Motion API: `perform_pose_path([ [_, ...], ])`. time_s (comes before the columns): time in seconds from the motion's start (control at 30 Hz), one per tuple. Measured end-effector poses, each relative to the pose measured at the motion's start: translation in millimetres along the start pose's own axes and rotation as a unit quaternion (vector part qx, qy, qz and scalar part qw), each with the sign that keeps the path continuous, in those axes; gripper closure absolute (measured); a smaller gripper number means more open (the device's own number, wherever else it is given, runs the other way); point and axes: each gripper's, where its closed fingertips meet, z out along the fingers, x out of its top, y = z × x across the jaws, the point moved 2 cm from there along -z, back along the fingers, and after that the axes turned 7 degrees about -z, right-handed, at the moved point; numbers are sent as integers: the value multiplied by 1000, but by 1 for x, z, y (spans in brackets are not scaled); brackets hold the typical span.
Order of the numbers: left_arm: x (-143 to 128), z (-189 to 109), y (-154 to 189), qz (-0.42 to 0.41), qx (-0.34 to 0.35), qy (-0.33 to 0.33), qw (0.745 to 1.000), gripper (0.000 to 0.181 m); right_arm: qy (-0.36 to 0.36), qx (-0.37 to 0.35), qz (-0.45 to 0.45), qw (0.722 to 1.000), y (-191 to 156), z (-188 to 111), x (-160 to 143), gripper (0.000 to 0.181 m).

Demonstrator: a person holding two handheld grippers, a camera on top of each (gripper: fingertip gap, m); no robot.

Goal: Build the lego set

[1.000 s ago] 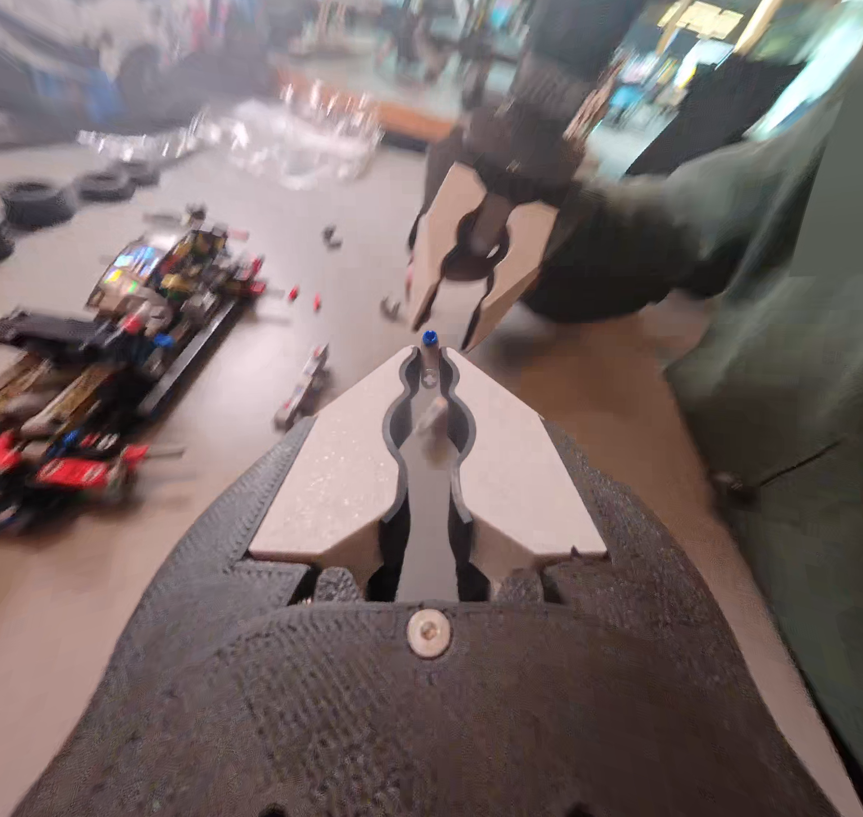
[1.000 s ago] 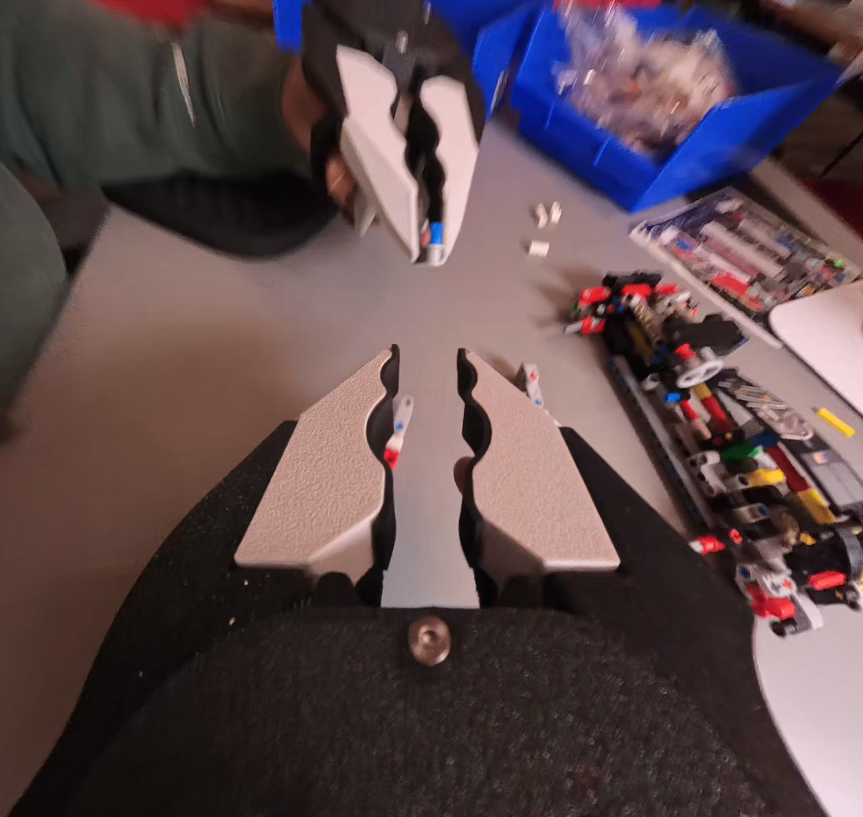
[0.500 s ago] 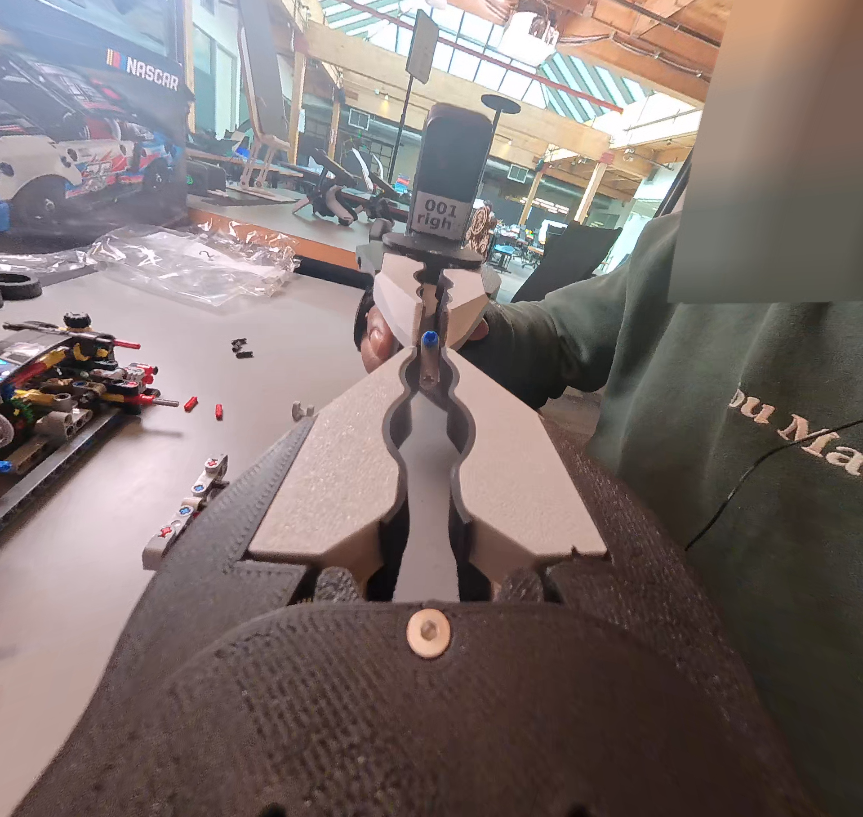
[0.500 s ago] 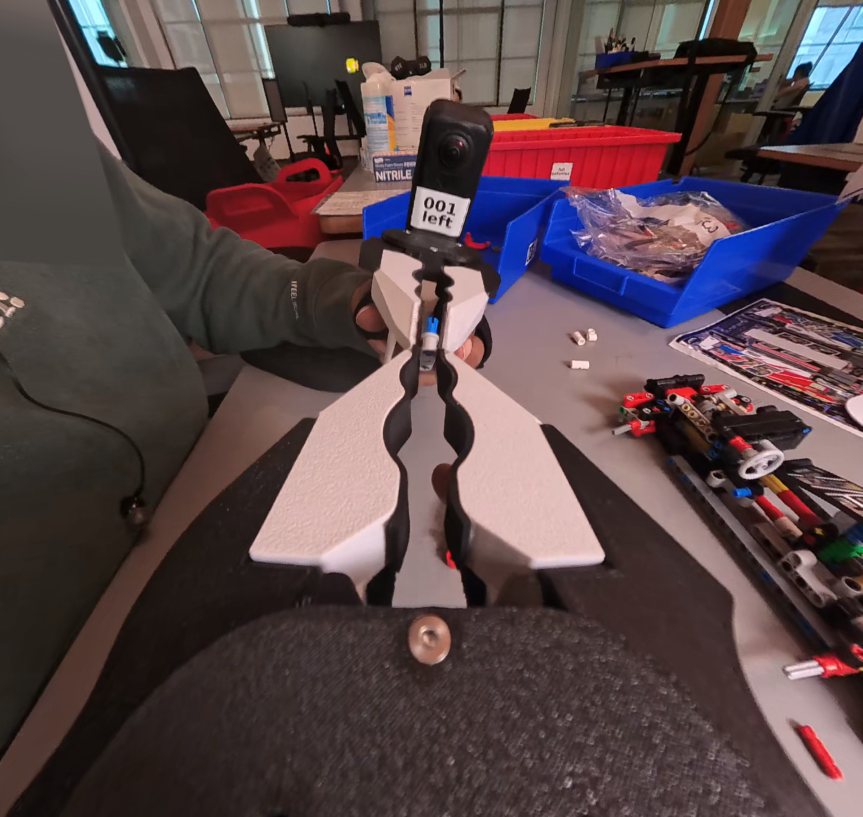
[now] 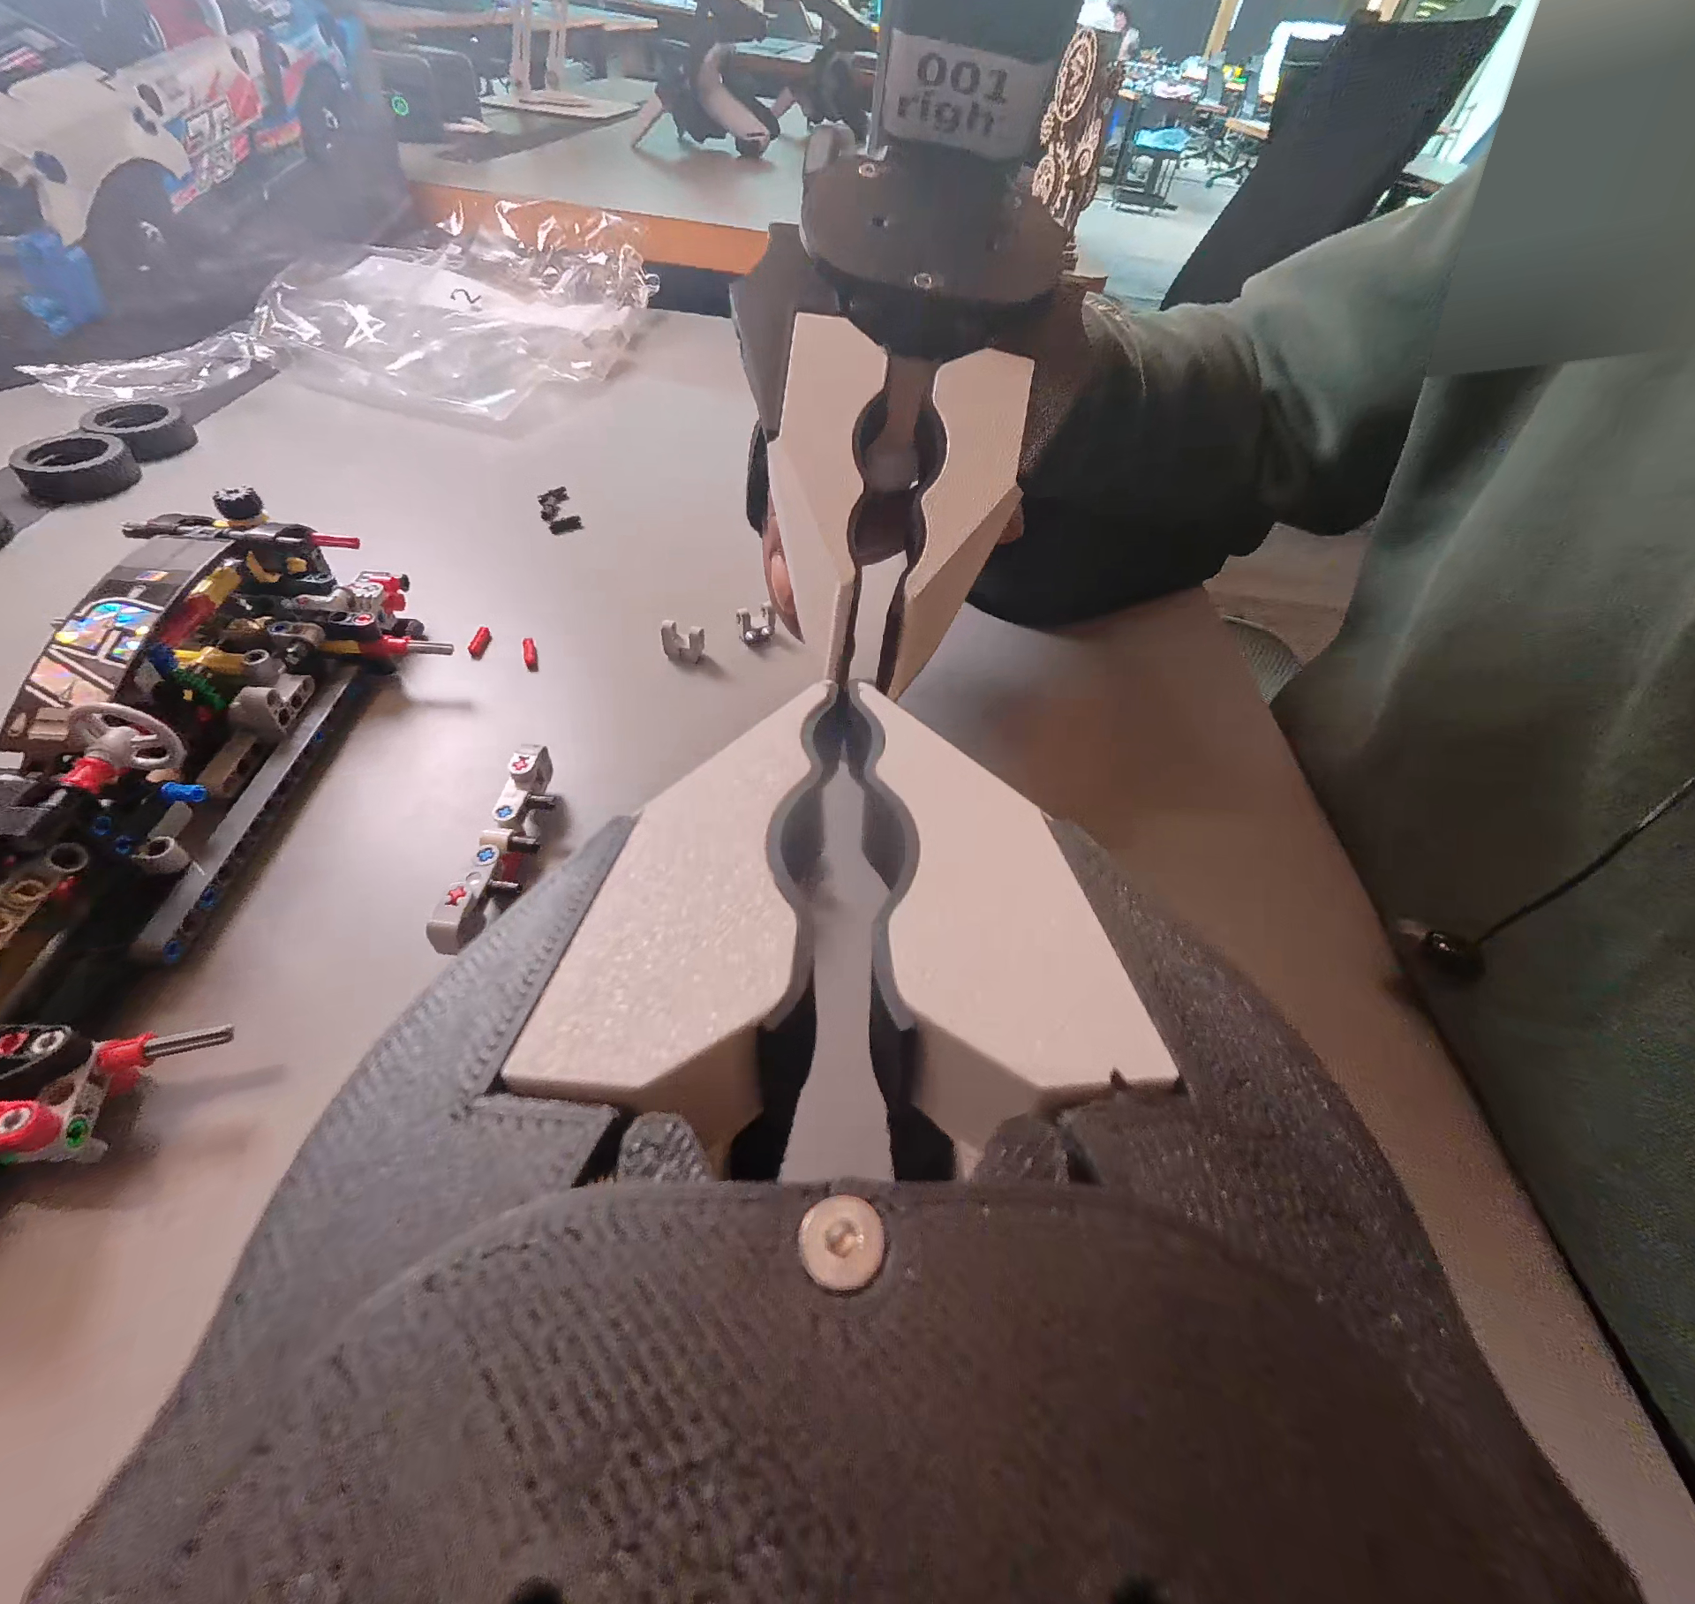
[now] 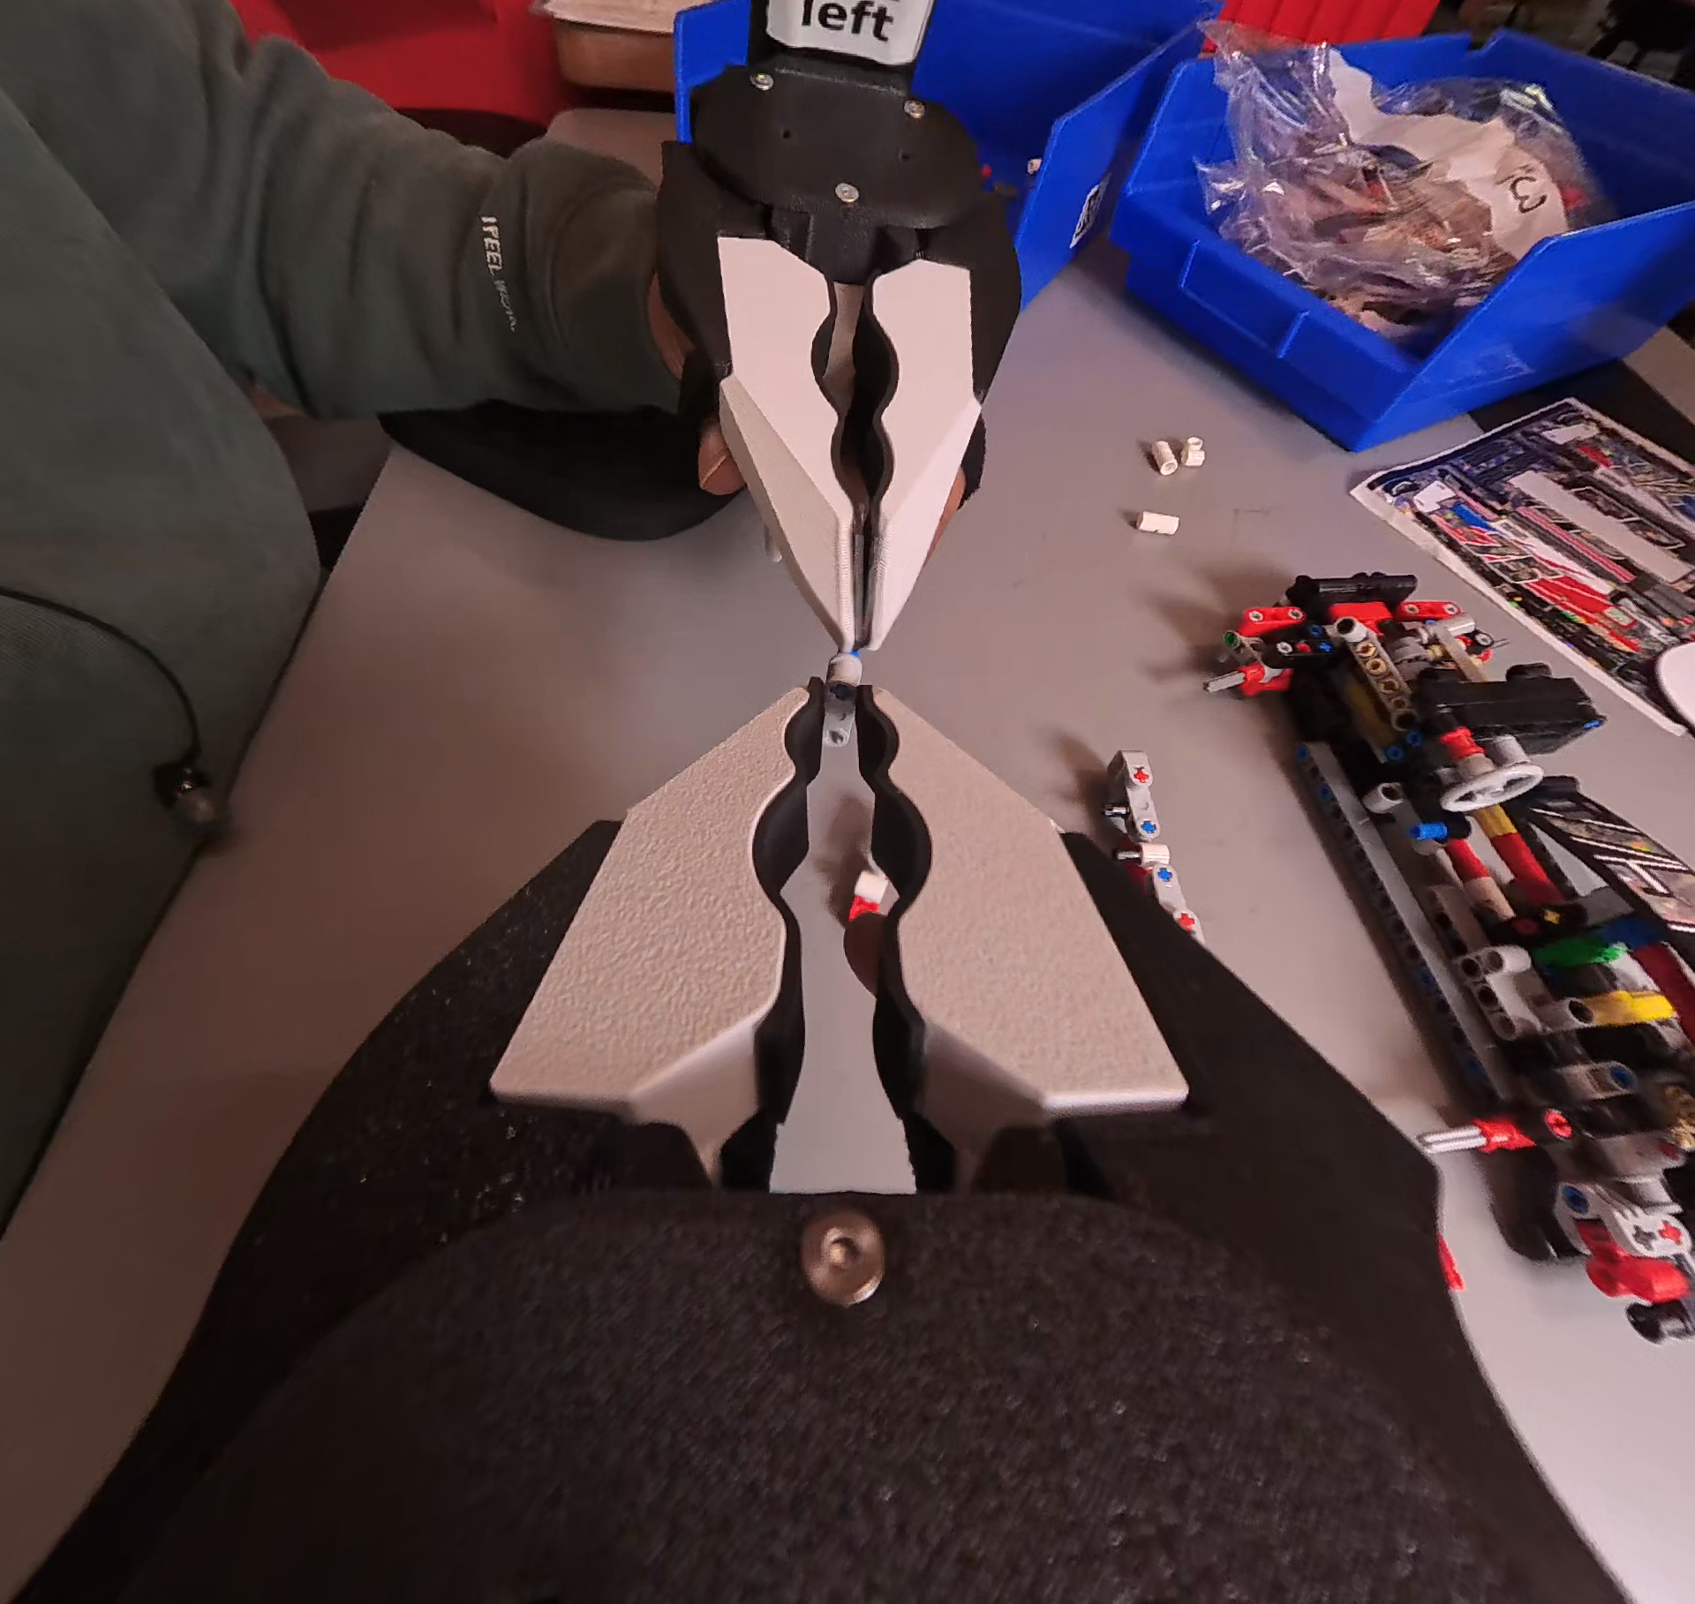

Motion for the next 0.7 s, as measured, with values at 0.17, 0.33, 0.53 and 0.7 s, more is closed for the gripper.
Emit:
perform_pose_path([
  [0.17, 2, -3, 1, -5, -7, 9, 1000, 174, 4, 0, 2, 1000, 0, -3, 2, 176],
  [0.33, -7, 3, 4, 8, -6, -25, 1000, 177, -9, 8, -3, 1000, -3, 0, -3, 176],
  [0.53, 16, -5, 6, -27, -35, 68, 997, 179, 86, -8, 16, 996, 5, -11, 20, 176],
  [0.7, 35, -11, 13, -51, -72, 157, 984, 179, 152, -20, 31, 988, 8, -18, 36, 169],
])
